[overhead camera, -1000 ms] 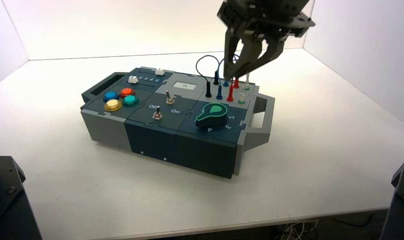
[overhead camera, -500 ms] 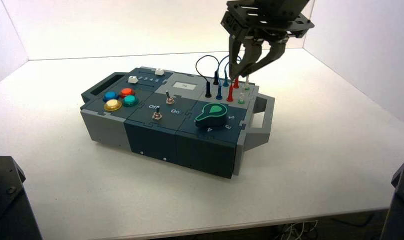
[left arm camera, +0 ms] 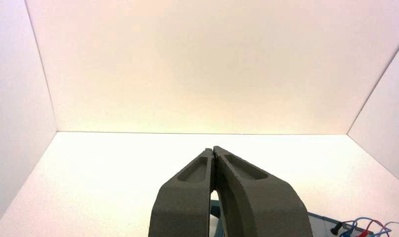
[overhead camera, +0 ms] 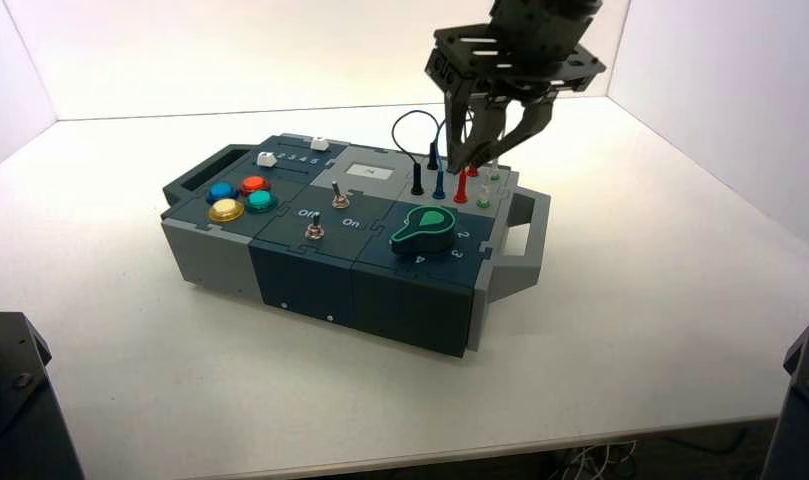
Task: Pull the red wire.
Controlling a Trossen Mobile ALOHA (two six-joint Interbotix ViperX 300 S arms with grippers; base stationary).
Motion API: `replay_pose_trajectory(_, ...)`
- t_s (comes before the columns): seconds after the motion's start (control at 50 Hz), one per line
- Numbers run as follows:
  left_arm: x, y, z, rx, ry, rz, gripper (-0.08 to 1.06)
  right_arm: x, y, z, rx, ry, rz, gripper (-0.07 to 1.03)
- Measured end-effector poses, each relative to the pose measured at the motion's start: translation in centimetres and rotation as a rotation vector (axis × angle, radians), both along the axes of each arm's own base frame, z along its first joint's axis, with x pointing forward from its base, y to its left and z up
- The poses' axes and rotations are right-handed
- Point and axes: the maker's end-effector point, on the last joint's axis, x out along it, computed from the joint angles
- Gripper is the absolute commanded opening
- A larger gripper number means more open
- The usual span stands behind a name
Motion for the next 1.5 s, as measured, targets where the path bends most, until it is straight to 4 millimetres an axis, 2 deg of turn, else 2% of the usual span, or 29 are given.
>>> replay_pose_trajectory(0.4, 0.0, 0.0, 0.0, 0.0, -0.002, -0.002, -0.03, 1.1, -1.0, -0.6, -0.02, 0.004, -0.031, 0.37)
replay_pose_trajectory(1.12, 0.0, 0.0, 0.0, 0.0, 0.0, 0.0, -0.03, 2.2, -0.2, -2.2, -0.047, 0.032, -0.03, 0.36)
replay_pose_trajectory(1.4, 0.0, 0.0, 0.0, 0.0, 0.0, -0.001, -0.03, 2.4, -0.1, -3.0, -0.058, 0.045, -0.03, 0.3)
replay_pose_trajectory(1.5, 0.0, 0.0, 0.1, 0.0, -0.005, -0.001, -0.03, 2.4, -0.1, -3.2, -0.061, 0.048, -0.03, 0.23)
